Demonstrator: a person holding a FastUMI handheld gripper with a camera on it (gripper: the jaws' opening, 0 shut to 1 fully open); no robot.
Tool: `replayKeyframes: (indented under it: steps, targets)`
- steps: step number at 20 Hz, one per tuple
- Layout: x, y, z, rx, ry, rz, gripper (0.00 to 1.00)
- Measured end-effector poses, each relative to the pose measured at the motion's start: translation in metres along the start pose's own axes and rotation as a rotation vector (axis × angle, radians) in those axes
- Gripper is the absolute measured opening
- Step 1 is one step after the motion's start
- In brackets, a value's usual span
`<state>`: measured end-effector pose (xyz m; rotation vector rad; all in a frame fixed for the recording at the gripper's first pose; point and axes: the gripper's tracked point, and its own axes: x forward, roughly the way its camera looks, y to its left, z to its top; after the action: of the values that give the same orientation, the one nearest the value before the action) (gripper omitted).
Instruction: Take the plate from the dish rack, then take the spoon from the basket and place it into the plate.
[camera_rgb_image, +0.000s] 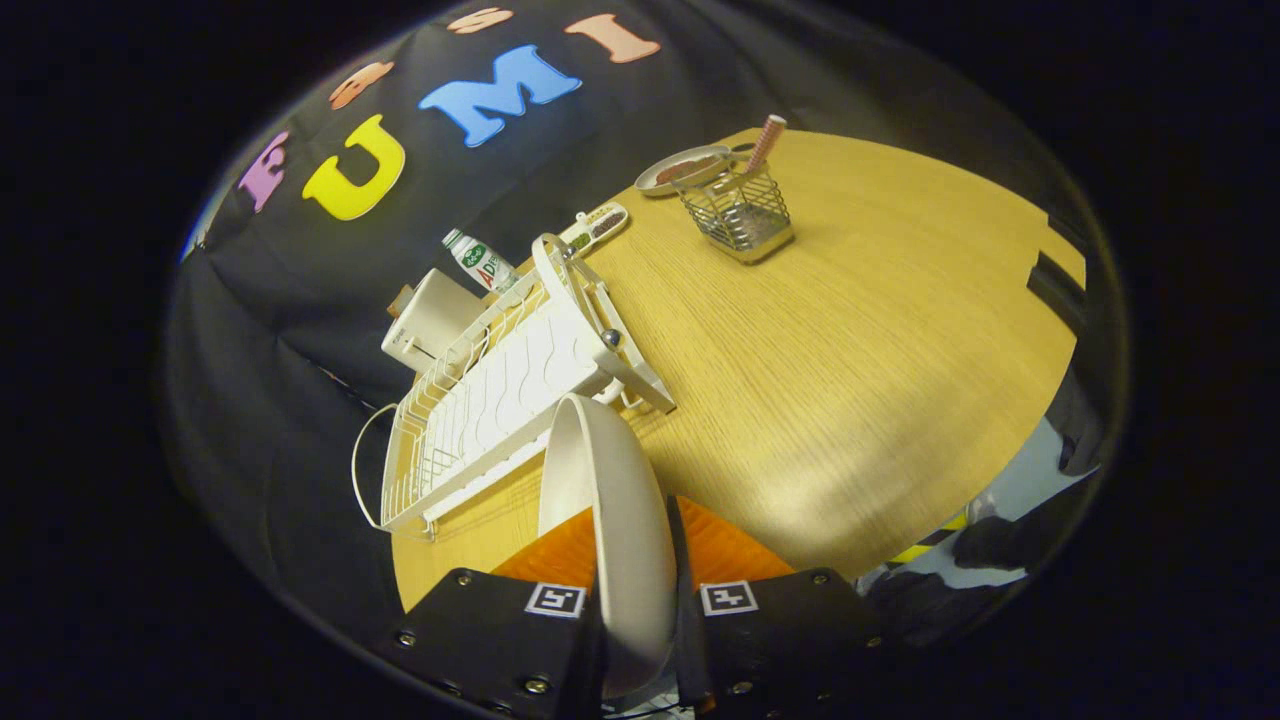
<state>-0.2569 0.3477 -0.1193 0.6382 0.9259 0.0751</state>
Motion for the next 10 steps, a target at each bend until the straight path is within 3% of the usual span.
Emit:
replayKeyframes:
  steps: [3, 6, 9, 10]
  targets:
    - [0.008, -0.007, -0.005, 0.05, 0.031, 0.011, 0.29]
    - [0.016, -0.017, -0.007, 0.05, 0.051, 0.01, 0.4]
    - [0.017, -0.036, 0.0, 0.01, 0.038, -0.05, 0.45]
    - [0.016, -0.039, 0.003, 0.009, 0.028, -0.057, 0.57]
